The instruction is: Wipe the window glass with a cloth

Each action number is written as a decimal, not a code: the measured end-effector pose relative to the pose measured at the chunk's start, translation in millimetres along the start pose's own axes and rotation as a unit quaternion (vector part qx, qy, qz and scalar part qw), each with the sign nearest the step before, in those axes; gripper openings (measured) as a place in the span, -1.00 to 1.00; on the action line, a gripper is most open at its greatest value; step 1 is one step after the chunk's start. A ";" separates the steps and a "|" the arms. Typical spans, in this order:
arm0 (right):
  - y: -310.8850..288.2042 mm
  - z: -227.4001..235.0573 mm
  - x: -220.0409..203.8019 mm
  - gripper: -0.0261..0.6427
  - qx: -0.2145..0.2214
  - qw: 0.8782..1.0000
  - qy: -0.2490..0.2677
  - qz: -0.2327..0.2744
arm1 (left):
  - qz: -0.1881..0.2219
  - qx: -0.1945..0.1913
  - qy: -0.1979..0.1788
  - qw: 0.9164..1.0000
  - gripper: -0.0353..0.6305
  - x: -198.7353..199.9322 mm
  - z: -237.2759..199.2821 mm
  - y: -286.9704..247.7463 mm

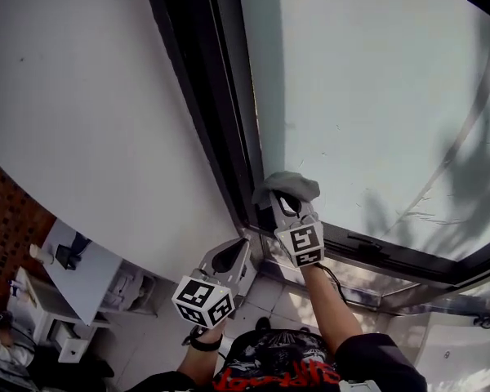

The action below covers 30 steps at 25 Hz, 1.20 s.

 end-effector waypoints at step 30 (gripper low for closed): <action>256.6 184.7 -50.0 -0.87 -0.291 0.950 -0.032 -0.105 | -0.045 -0.209 -0.088 0.973 -0.88 -19.2 115.4 -88.2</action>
Point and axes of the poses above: the fingertips, and each gripper's own axes: y backward along the fingers, z to its right, x out of its top, the point moved 5 cm from there along y, backward along the fingers, and after that the axes turned 9 degrees about y, right-handed, at the moved point
